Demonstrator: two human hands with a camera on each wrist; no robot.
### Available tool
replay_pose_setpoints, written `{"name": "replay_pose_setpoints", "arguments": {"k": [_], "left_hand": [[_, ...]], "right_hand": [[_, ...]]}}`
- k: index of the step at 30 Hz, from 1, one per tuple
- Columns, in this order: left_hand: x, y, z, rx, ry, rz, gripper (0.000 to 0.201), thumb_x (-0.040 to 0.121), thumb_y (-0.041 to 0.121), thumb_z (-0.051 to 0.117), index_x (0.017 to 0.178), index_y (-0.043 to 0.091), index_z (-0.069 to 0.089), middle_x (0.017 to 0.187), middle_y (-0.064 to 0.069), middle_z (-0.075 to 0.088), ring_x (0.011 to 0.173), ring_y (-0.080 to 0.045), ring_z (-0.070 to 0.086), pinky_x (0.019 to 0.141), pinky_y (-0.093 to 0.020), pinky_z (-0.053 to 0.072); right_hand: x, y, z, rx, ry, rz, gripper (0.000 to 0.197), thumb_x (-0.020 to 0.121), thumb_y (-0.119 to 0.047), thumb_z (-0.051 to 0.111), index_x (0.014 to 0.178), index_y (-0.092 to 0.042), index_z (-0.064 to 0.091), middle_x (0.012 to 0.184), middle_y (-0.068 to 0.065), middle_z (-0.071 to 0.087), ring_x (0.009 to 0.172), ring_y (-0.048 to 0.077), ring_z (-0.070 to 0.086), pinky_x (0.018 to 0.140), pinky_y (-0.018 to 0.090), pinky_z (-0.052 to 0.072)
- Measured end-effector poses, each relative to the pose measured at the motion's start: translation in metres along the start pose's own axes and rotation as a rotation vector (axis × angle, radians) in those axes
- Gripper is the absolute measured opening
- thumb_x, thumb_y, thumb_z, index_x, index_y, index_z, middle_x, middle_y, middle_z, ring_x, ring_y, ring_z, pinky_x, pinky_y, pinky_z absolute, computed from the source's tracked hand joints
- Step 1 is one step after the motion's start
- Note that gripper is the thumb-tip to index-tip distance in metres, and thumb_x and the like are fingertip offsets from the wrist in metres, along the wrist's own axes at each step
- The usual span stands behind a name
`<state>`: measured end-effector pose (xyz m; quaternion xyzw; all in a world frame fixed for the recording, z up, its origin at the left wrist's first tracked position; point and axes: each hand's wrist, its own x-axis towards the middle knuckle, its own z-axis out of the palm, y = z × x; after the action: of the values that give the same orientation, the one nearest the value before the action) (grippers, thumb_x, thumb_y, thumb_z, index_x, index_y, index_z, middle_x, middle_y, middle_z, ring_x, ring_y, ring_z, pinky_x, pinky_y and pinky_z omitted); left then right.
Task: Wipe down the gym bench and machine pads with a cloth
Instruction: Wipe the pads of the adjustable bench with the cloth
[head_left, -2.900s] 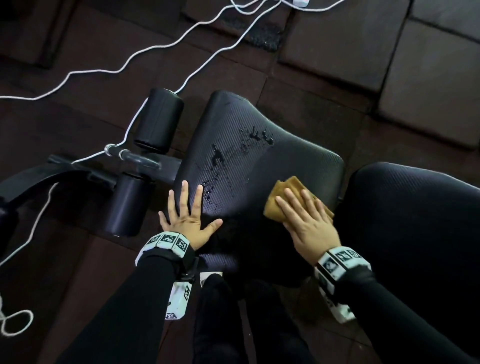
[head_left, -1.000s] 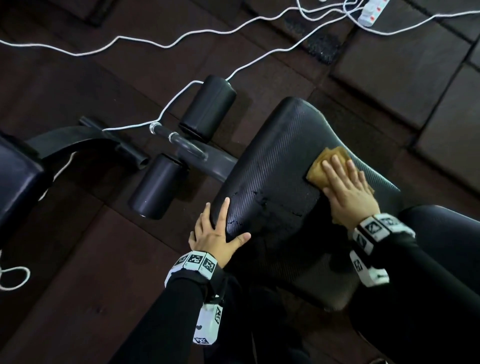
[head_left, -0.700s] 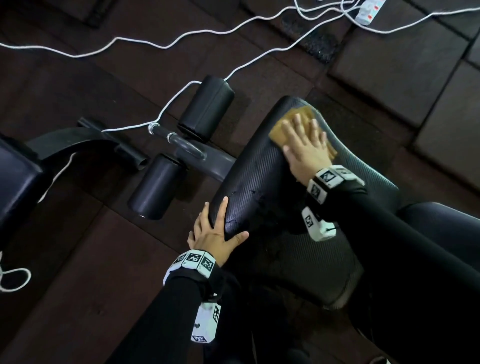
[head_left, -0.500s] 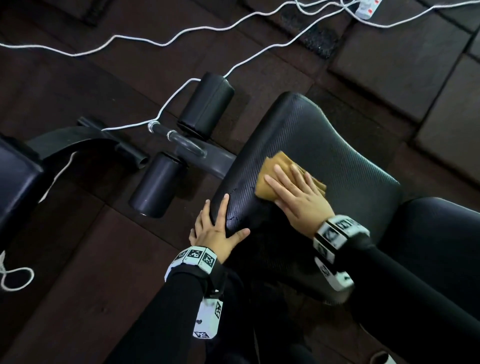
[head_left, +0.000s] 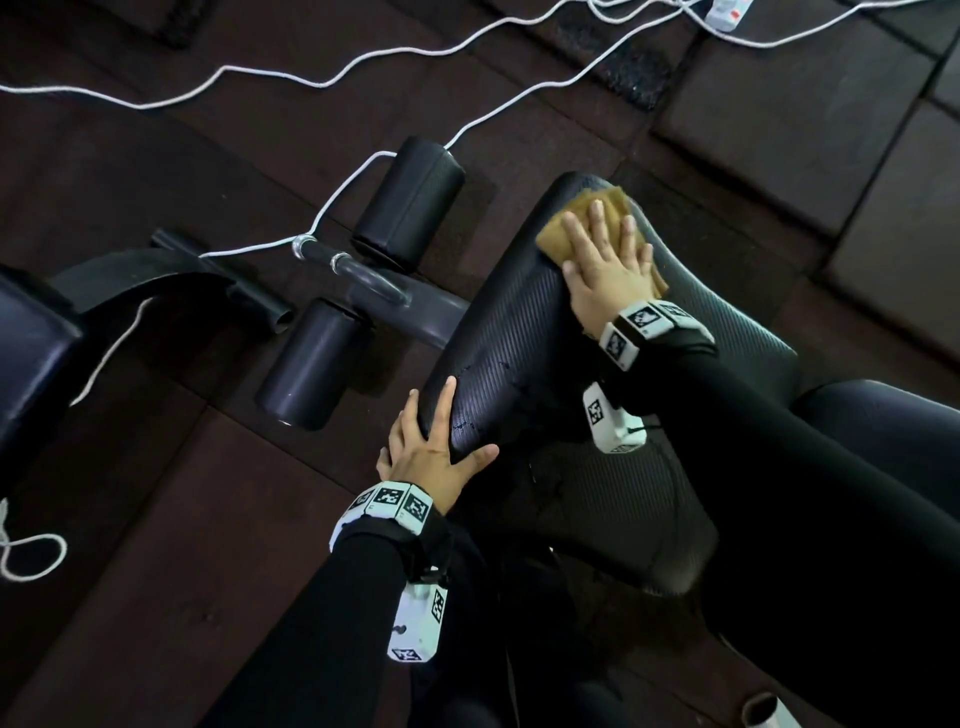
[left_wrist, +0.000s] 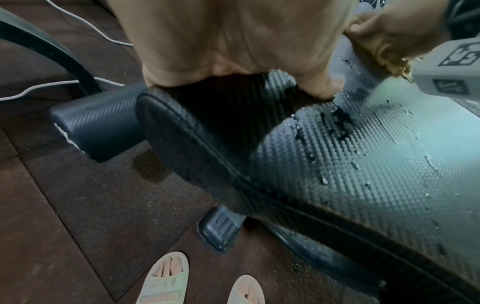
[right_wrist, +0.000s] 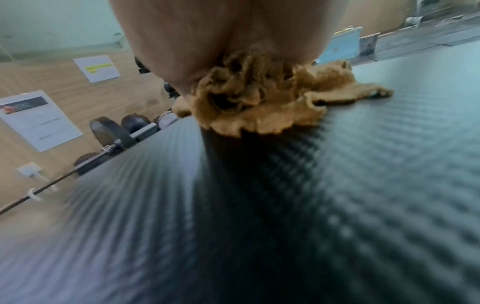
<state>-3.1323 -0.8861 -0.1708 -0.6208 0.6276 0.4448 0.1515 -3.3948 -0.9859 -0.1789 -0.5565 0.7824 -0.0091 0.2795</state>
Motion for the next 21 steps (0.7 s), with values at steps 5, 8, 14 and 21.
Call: {"name": "replay_pose_setpoints", "arguments": {"k": [5,8,14,21], "left_hand": [[0.000,0.000,-0.002,0.004,-0.008,-0.005,0.089,0.068,0.082,0.046,0.116,0.074,-0.029,0.155,0.012,-0.017,0.144,-0.022,0.000,0.112,-0.054,0.011],[0.000,0.002,-0.002,0.003,-0.006,-0.014,0.091,0.069,0.080,0.048,0.116,0.073,-0.029,0.156,0.011,-0.017,0.144,-0.022,0.000,0.113,-0.053,0.011],[-0.001,-0.001,-0.002,0.000,0.005,0.014,0.084,0.075,0.078,0.044,0.118,0.072,-0.029,0.157,0.008,-0.013,0.144,-0.023,0.002,0.112,-0.054,0.013],[-0.005,-0.036,-0.006,-0.347,0.134,0.185,0.060,0.093,0.034,0.055,0.142,0.051,0.025,0.157,0.007,0.021,0.140,-0.006,0.023,0.110,-0.025,0.020]], "right_hand": [[-0.048,-0.008,0.022,-0.064,0.017,-0.211,0.055,0.097,-0.032,0.037,0.148,-0.039,0.017,0.158,-0.010,0.006,0.146,0.028,-0.001,0.115,0.049,0.000],[-0.096,0.012,0.034,-0.019,0.019,-0.201,0.056,0.098,-0.034,0.039,0.148,-0.039,0.015,0.158,-0.012,0.005,0.146,0.024,0.000,0.116,0.047,0.002],[-0.182,0.051,0.051,-0.031,-0.048,-0.076,0.053,0.095,-0.047,0.021,0.143,-0.046,-0.001,0.153,-0.021,-0.008,0.143,0.012,-0.013,0.117,0.038,-0.004],[-0.153,0.027,0.050,0.011,-0.063,-0.008,0.059,0.098,-0.039,0.029,0.137,-0.054,-0.012,0.146,-0.026,-0.021,0.142,0.016,-0.021,0.116,0.042,-0.013]]}}
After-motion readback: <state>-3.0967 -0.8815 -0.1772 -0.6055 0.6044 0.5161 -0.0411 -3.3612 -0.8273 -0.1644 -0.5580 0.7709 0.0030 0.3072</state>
